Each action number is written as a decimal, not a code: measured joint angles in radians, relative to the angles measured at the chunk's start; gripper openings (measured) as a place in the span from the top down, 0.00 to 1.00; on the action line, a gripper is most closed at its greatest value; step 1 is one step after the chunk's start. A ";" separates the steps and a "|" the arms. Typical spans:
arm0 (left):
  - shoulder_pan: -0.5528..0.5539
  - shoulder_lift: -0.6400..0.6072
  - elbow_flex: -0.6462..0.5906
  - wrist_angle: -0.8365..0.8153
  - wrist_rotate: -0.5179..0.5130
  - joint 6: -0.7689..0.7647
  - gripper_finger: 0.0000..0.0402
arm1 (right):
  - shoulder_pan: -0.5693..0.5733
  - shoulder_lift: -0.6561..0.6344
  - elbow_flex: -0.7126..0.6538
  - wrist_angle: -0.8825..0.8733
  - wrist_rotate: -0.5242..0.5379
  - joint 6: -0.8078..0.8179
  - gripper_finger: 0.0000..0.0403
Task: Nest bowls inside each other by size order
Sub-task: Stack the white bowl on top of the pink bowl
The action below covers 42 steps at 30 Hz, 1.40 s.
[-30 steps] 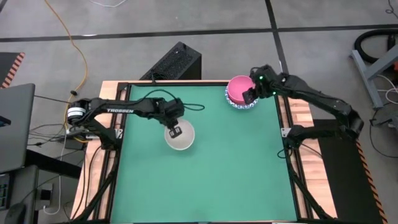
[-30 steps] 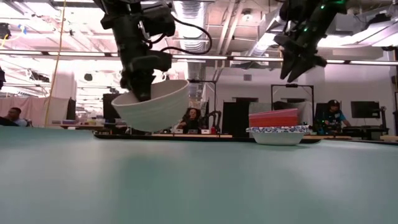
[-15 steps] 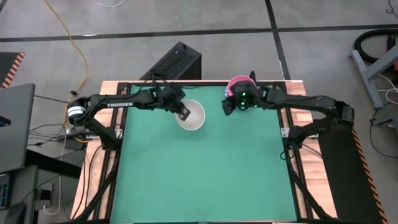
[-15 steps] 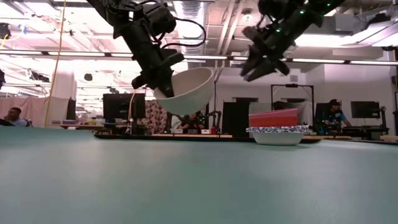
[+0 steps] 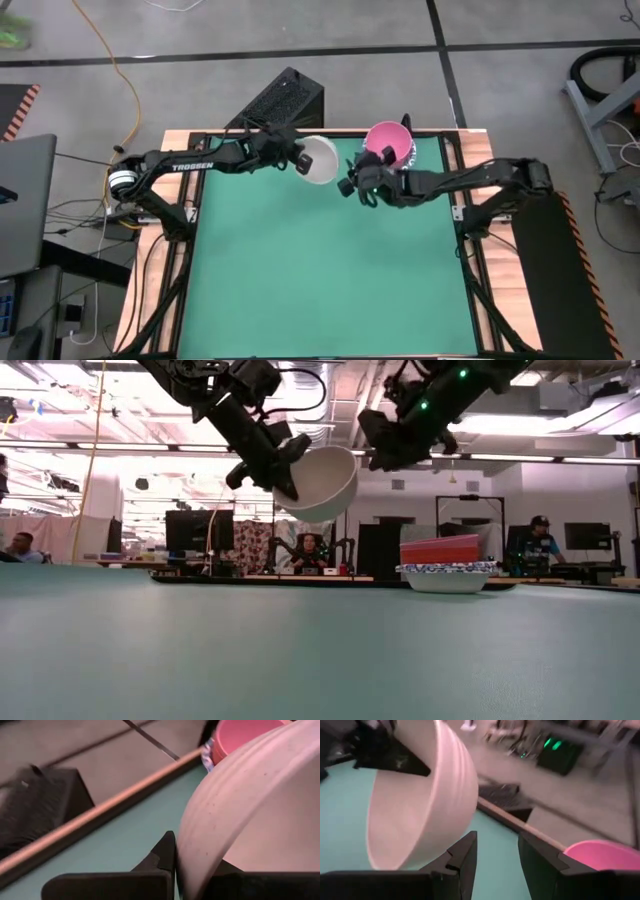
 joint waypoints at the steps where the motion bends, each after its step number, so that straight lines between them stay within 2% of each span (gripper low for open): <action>1: 0.000 0.000 0.000 0.011 -0.019 0.015 1.00 | 0.014 0.000 0.000 0.010 0.032 -0.015 0.59; 5: 0.000 0.000 0.000 0.058 -0.093 0.077 1.00 | 0.071 0.001 0.000 0.046 0.107 -0.075 0.59; 15: -0.002 0.000 0.000 0.207 -0.114 0.157 1.00 | 0.122 0.001 0.000 0.183 0.236 -0.216 0.59; 26: 0.001 0.000 0.000 0.310 -0.116 0.249 1.00 | 0.105 0.001 0.000 0.406 0.224 -0.438 0.59; 32: 0.002 0.006 -0.001 0.394 -0.111 0.301 1.00 | 0.093 0.001 0.000 0.439 0.223 -0.461 0.59; 42: 0.006 0.008 -0.001 0.436 -0.068 0.329 1.00 | 0.031 0.005 0.000 0.456 0.188 -0.443 0.59</action>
